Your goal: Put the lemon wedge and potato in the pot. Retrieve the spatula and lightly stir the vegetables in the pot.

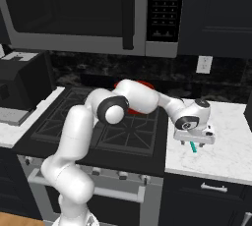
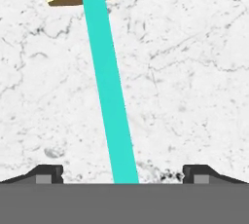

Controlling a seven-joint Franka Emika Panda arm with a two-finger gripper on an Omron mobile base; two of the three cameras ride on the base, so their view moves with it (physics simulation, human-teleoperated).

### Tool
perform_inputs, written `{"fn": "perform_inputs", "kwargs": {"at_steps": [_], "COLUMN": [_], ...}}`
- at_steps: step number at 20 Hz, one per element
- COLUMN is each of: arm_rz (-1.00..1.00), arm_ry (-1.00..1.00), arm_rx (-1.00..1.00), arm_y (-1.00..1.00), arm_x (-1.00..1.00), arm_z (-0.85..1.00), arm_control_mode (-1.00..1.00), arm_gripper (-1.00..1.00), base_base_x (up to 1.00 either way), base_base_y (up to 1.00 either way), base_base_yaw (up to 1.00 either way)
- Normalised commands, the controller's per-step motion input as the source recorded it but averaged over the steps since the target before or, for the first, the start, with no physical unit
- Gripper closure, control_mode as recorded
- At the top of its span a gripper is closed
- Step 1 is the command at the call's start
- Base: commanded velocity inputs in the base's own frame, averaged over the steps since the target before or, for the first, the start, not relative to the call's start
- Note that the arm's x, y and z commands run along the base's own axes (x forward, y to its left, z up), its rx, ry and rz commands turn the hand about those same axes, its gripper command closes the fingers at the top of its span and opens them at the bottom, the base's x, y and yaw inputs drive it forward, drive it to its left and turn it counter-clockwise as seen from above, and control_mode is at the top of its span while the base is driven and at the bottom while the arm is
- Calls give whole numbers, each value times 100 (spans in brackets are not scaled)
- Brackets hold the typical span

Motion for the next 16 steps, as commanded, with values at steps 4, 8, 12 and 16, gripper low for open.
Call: {"fn": "perform_inputs", "kwargs": {"at_steps": [4, 8, 12, 16], "arm_rz": [2, 2, 1, 1], "arm_ry": [1, 0, 0, 1], "arm_rx": [0, 0, 0, 0], "arm_y": [-1, -3, 0, 0], "arm_x": [0, -17, -22, -31], "arm_z": [-20, -19, -25, -24], "arm_control_mode": [-100, -100, -100, -100], "arm_gripper": [-100, -100, -100, -100], "base_base_x": [0, 0, 0, 0], "base_base_y": [0, 0, 0, 0], "base_base_yaw": [0, 0, 0, 0]}}
